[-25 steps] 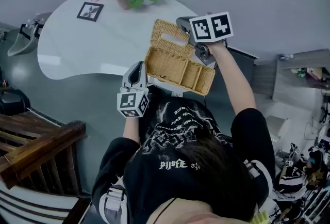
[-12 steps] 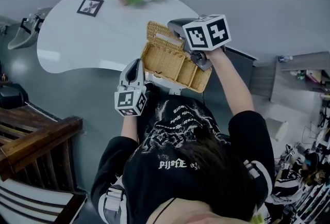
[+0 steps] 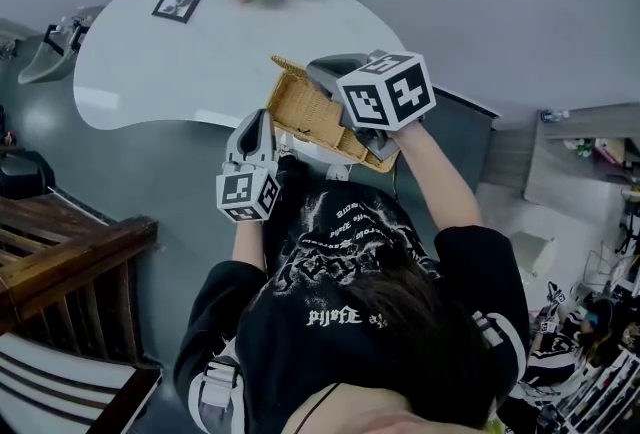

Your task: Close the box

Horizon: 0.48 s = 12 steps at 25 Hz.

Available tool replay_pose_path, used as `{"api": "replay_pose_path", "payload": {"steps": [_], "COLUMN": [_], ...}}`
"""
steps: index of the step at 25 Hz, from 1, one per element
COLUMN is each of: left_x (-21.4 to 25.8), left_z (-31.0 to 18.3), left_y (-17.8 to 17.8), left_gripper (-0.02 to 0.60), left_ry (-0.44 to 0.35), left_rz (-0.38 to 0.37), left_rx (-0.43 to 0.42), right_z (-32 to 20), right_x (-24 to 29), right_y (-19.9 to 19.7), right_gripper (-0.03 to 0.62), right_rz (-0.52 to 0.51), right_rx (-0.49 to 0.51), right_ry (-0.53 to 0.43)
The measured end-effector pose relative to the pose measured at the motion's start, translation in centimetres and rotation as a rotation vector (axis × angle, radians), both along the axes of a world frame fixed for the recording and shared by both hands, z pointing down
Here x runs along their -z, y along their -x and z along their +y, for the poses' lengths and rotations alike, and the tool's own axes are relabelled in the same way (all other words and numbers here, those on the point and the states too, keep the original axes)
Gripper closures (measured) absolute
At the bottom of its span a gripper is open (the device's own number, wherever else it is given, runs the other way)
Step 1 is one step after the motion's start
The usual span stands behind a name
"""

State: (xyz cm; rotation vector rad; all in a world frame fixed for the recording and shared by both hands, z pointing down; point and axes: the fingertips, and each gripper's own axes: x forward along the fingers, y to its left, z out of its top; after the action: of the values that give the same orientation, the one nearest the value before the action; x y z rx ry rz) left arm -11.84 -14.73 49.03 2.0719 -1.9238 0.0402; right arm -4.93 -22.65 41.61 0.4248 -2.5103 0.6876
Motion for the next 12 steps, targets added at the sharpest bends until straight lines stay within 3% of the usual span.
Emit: {"api": "replay_pose_path", "payload": {"steps": [12], "left_x": [-0.8], "left_z": [2.2], "left_y": [1.4], "left_gripper": [0.552], "left_ry": [0.011], "left_rz": [0.0], "left_rx": [0.09], "right_z": [5.2], "right_x": [-2.5], "right_y": [0.7], "right_gripper": [0.557], "right_rz": [0.011], "right_rx": [0.032], "right_ry": [0.045]}}
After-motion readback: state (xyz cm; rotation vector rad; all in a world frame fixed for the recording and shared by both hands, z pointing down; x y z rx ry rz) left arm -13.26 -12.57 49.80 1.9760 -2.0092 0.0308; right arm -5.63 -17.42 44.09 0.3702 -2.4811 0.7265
